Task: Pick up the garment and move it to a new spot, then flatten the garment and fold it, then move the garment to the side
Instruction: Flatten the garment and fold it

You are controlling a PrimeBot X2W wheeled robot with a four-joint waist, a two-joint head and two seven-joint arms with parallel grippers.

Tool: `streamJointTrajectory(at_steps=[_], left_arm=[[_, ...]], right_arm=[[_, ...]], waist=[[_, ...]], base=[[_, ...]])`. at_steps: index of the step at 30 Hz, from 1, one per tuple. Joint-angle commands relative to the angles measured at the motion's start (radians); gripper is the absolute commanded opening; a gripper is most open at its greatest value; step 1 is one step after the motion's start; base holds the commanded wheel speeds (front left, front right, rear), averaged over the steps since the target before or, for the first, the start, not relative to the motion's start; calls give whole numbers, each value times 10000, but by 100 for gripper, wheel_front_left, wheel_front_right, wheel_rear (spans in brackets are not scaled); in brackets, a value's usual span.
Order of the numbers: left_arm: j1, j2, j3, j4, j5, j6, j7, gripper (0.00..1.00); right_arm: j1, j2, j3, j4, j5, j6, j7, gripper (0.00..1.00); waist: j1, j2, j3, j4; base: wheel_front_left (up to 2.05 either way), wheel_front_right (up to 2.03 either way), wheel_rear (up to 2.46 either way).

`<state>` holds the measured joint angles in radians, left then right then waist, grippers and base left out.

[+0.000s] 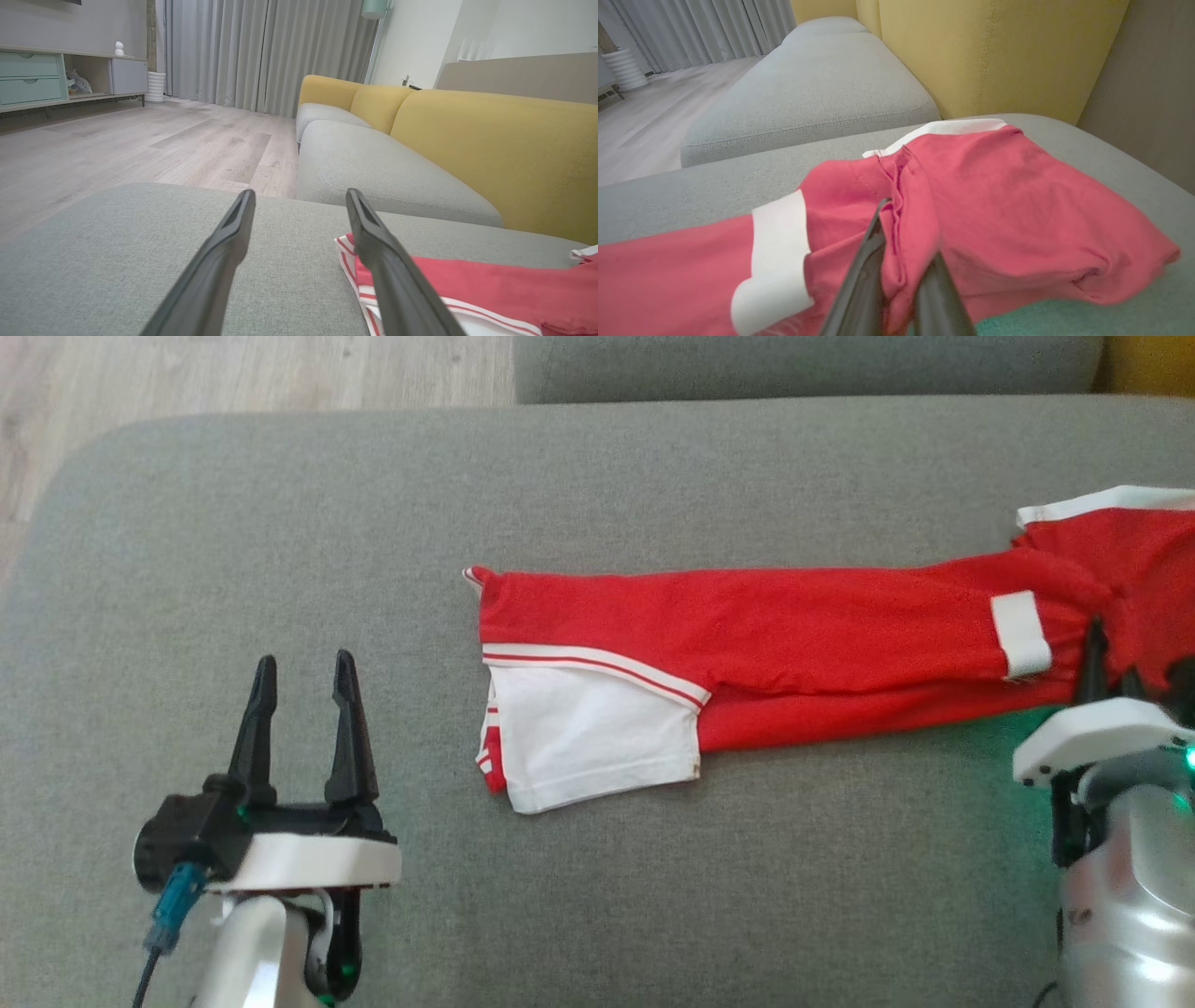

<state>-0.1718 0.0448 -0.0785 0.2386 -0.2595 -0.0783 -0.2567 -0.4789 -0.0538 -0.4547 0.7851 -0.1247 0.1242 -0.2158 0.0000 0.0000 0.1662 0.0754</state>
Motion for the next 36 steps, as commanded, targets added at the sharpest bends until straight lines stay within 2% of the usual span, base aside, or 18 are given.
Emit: streamJointTrajectory(at_steps=[1, 2, 8, 9, 10, 14, 20, 28, 36], left_arm=[[-44, 55, 284, -279, -71, 70, -51, 100], [-24, 55, 274, -282, -79, 77, -51, 100], [82, 55, 141, -315, -54, 101, -51, 100], [96, 55, 127, -330, -44, 106, -51, 100], [96, 55, 127, -330, -44, 106, -51, 100], [92, 55, 76, -395, 30, 83, -51, 100], [-2, 55, -104, -407, 47, 36, -51, 100], [-300, 55, -441, -384, -45, 12, -51, 100], [-463, 55, -664, -341, -204, 90, -51, 100]], right_arm=[[-263, -5, 554, -515, 135, 65, 55, 0], [-279, 10, 750, -632, 278, 65, 103, 0], [-356, 32, 3602, -1212, 2856, 65, 363, 0], [-347, 32, 4036, -1353, 3187, 65, 398, 0], [-347, 32, 4036, -1353, 3187, 65, 398, 0], [-445, 33, 5685, -1784, 4478, 65, 641, 0], [-804, 34, 7751, -1553, 6175, 65, 690, 0], [-1612, 35, 9844, -215, 7264, 65, 108, 0], [-1806, 35, 11213, 683, 7915, 65, -185, 0]], waist=[[0, 0, -187, -7], [0, 0, -258, 6], [0, 0, -765, 338], [0, 0, -814, 417], [0, 0, -814, 417], [0, 0, -837, 788], [0, 0, -660, 1451], [0, 0, -100, 2270], [0, 0, 169, 2719]], base=[[0, 0, 0], [0, 0, 0], [0, 0, 0], [0, 0, 0], [0, 0, 0], [0, 0, 0], [0, 0, 0], [0, 0, 0], [0, 0, 0]])
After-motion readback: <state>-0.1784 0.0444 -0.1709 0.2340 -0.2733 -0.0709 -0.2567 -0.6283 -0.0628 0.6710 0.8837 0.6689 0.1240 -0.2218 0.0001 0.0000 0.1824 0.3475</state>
